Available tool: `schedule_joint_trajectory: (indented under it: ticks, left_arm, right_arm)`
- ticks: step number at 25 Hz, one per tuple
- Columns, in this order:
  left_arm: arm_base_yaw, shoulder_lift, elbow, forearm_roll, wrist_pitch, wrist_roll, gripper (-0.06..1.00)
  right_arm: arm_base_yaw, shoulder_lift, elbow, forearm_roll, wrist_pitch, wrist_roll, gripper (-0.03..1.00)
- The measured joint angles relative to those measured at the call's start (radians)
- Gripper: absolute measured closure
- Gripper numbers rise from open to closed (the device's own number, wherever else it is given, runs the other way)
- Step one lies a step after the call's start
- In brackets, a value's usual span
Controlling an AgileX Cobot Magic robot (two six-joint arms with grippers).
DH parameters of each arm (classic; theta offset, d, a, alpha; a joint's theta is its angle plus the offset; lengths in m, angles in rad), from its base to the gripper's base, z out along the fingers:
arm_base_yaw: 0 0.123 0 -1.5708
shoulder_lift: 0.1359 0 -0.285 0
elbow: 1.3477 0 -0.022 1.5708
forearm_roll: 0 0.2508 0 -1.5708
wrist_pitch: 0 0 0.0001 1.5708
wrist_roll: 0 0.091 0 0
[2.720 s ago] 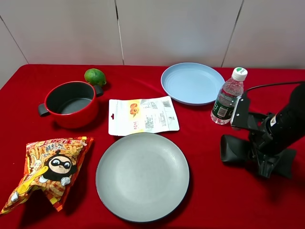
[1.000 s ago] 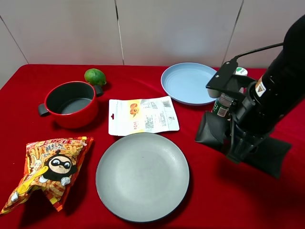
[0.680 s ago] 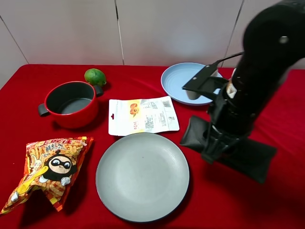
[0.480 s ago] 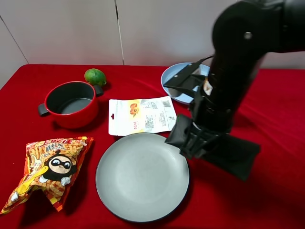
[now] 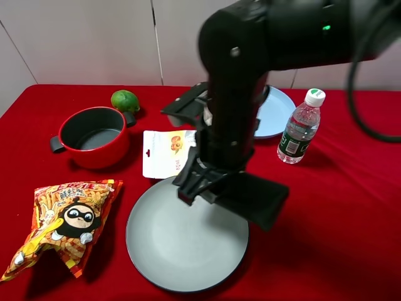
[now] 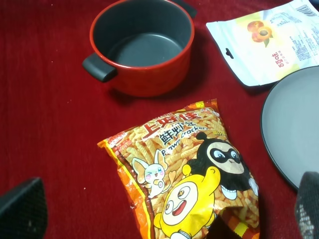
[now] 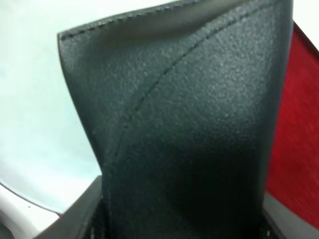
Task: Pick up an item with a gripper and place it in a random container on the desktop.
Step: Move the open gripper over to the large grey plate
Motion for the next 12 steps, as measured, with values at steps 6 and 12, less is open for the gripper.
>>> schedule_joint_trajectory:
  ticks: [6, 12]
  left_arm:
    - [0.000, 0.000, 0.000, 0.000, 0.000, 0.000, -0.05]
    - [0.000, 0.000, 0.000, 0.000, 0.000, 0.000, -0.05]
  right_arm:
    - [0.053, 0.066, -0.034, 0.018, -0.054, 0.069, 0.60]
    - [0.067, 0.105, -0.038, 0.083, -0.141, 0.096, 0.60]
